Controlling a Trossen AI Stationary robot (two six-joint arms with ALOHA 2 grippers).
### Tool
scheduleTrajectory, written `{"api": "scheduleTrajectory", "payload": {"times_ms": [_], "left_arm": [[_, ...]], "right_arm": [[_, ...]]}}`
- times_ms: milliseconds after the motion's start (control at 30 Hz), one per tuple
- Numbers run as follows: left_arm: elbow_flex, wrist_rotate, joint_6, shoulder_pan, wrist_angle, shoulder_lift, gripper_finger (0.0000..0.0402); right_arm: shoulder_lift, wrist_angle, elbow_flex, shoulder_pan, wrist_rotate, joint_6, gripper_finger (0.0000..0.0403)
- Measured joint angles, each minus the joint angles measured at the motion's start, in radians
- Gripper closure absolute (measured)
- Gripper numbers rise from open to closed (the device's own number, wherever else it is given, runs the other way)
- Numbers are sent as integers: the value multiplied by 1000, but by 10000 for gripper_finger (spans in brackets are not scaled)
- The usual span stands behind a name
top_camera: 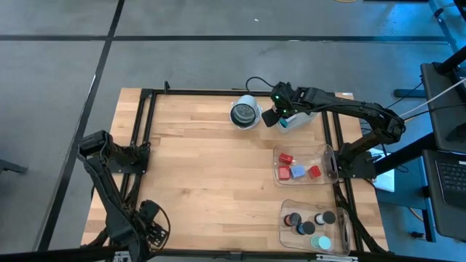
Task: Pick & Place Office items
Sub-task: Put the blue hourglass into the bottom transparent bin
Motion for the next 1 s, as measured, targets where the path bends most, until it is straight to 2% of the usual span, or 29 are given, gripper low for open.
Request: {"api": "scheduleTrajectory", "payload": {"times_ms": [133, 733, 1000], "left_arm": [[0, 1, 0, -7, 41, 0, 118], [0, -7, 3, -6, 43, 15, 136], [0, 0, 63, -6, 38, 35, 137]], "right_arm": [[0, 0, 0, 0, 1, 0, 163], [0, 0, 0, 16, 1, 0, 163], [0, 0, 0, 29, 3, 0, 163]]}}
